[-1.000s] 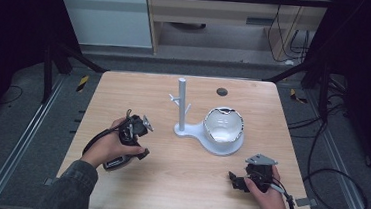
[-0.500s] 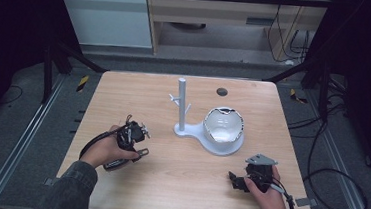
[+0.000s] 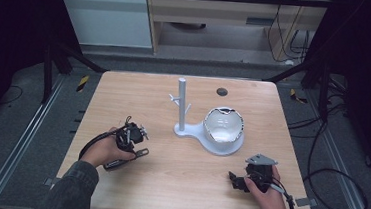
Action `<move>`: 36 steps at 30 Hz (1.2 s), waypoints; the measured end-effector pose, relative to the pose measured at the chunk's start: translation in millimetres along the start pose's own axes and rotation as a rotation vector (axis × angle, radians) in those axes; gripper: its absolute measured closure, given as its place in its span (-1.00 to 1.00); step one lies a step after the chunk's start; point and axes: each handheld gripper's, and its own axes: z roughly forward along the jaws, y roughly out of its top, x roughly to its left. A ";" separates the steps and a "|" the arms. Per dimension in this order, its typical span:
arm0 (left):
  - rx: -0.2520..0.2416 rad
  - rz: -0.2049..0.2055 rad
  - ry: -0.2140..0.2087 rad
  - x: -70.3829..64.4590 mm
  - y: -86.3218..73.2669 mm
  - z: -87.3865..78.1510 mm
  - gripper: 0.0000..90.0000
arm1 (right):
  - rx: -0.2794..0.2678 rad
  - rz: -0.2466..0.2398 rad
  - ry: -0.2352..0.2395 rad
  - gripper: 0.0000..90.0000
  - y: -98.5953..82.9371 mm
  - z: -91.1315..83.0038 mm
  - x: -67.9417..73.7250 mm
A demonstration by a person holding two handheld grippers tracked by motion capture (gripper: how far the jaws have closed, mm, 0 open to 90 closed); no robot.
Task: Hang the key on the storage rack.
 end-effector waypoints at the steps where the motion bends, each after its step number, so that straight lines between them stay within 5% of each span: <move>1: 0.001 0.001 0.000 0.1 -0.2 0.4 0.28 | 0.001 0.004 0.000 -0.99 0.0 0.0 0.3; 36: 0.037 0.029 0.004 -2.1 4.7 11.9 0.60 | 0.000 0.000 0.000 -0.99 0.0 0.0 0.0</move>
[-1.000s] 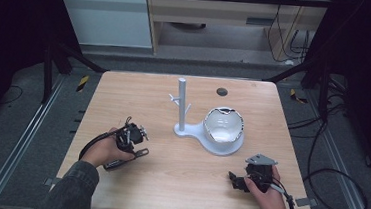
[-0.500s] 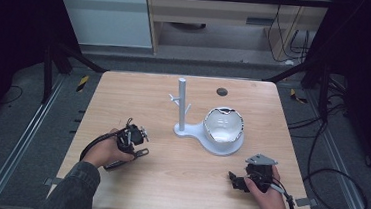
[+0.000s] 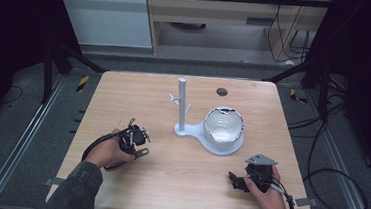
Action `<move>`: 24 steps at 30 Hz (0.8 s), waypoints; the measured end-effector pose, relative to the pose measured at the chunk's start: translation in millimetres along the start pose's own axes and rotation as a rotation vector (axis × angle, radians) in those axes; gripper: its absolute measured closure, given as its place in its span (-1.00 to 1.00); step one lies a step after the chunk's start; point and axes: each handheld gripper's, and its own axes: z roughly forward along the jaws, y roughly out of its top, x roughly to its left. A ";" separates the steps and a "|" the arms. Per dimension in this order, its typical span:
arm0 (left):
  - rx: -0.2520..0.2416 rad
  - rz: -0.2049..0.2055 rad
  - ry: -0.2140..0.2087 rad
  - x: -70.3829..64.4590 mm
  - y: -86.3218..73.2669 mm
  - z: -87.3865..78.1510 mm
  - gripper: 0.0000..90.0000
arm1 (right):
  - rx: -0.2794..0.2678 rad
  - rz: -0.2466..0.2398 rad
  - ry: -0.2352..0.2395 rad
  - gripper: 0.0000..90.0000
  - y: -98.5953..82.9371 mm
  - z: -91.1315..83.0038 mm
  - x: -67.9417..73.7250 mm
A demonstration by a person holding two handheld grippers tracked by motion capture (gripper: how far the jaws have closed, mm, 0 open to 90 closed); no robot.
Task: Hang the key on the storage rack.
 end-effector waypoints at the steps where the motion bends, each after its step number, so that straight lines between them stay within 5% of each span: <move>1: 0.001 -0.001 0.000 0.1 0.0 0.0 0.61 | -0.001 0.004 0.001 -0.99 -0.1 0.1 0.3; 19: -0.019 -0.027 0.011 1.6 -5.1 -4.0 0.77 | 0.000 0.001 0.000 -0.99 0.0 0.0 0.1; 24: -0.078 -0.051 0.018 1.3 -12.5 -13.7 0.77 | 0.000 0.001 0.000 -0.99 0.0 0.0 0.1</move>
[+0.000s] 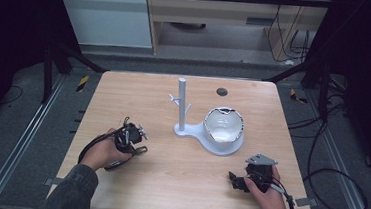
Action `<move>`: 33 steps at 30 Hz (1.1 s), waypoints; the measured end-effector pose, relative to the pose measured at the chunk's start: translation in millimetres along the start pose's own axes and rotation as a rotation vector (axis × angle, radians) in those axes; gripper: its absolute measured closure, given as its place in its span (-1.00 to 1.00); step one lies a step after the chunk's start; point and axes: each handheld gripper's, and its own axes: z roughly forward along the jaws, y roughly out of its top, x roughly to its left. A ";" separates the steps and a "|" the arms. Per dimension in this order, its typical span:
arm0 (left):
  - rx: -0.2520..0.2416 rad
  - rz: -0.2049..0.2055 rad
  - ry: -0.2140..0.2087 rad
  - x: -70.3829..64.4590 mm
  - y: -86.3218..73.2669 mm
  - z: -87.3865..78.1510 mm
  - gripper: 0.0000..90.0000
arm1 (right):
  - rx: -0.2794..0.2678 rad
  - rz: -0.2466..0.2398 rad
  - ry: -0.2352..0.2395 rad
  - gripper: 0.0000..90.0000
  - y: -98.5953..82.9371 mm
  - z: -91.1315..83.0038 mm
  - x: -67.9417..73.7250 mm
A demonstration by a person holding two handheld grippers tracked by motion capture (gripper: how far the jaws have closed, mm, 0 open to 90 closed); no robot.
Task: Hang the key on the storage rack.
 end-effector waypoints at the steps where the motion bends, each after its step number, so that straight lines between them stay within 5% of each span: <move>1: -0.017 -0.008 0.000 -0.1 -2.5 -1.6 0.77 | 0.000 0.000 0.000 -0.99 0.0 0.0 0.0; 18: -0.268 -0.121 0.036 1.2 -41.5 -26.9 0.78 | -0.001 0.001 0.001 -0.99 0.0 0.1 0.0; 33: -0.382 -0.164 0.068 -4.9 -54.5 -40.4 0.78 | 0.000 0.003 0.000 -0.99 0.0 0.0 0.2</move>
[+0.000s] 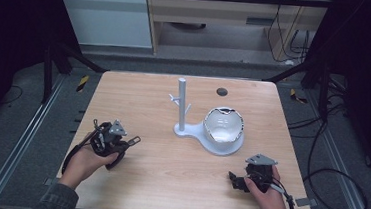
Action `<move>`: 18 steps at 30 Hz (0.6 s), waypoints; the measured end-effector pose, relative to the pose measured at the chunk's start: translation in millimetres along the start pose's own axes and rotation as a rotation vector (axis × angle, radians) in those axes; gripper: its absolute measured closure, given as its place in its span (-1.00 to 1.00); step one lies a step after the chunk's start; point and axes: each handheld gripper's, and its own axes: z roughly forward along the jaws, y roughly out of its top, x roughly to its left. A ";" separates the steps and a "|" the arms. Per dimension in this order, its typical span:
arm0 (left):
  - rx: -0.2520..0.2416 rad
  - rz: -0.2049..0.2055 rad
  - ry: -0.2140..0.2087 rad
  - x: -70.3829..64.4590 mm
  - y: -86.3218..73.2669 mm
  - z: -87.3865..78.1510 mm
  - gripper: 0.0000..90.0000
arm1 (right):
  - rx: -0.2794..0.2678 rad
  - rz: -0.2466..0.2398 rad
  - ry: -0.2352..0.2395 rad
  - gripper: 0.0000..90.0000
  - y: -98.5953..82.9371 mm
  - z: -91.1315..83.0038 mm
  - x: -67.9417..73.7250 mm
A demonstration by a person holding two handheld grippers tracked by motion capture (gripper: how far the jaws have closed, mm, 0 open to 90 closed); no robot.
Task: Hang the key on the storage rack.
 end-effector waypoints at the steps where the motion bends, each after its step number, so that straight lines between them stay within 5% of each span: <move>1: -0.007 -0.005 0.001 -0.4 -0.4 -2.3 0.78 | -0.001 0.000 0.001 -0.99 0.0 0.1 0.0; 7: -0.054 -0.008 0.022 -7.1 -2.6 -18.6 0.79 | -0.001 0.001 0.001 -0.99 0.0 0.1 0.0; 18: -0.183 -0.027 -0.017 -19.5 6.7 -37.7 0.79 | -0.002 -0.004 0.000 -0.99 0.0 0.1 -0.3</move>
